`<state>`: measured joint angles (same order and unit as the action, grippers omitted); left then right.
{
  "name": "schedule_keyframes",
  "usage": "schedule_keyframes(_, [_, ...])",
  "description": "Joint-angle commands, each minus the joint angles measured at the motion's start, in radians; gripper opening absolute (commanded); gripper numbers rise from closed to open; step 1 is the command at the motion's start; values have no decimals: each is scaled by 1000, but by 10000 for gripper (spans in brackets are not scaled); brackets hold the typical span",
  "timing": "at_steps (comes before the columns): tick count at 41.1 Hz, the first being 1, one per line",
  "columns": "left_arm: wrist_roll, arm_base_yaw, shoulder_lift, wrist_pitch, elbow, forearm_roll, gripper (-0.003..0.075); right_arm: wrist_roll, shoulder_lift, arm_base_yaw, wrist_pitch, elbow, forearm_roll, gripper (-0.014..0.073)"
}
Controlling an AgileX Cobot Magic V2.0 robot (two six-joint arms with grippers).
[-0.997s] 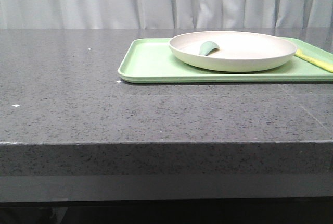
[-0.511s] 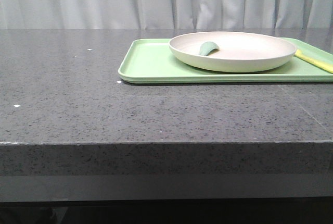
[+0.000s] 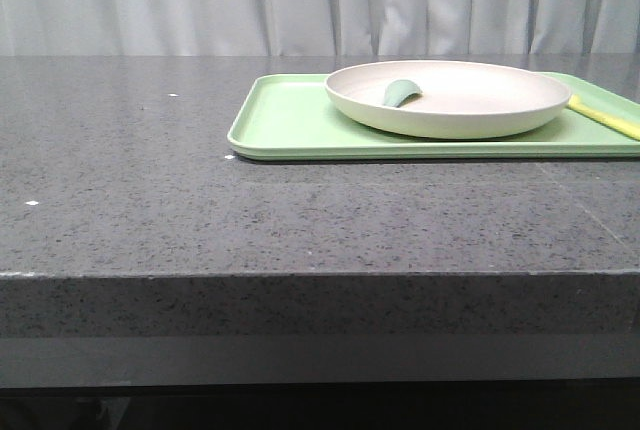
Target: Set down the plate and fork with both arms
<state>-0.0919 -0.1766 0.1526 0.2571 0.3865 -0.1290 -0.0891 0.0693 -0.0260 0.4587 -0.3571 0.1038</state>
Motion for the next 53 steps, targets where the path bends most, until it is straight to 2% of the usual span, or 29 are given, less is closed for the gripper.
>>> schedule_keyframes(1, [1, 2, 11, -89, 25, -2, -18, -2, 11, 0, -87, -23, 2, -67])
schedule_keyframes(36, [3, 2, 11, -92, 19, -4, -18, -2, 11, 0, -87, -23, 2, -67])
schedule_keyframes(40, [85, 4, 3, -97, -3, 55, -18, -2, 11, 0, -87, -23, 2, -67])
schedule_keyframes(43, [138, 18, -12, -97, -34, 92, -18, -2, 11, 0, -87, -23, 2, -67])
schedule_keyframes(53, [141, 139, -126, -120, -173, 86, -18, -2, 11, 0, -87, -23, 2, -67])
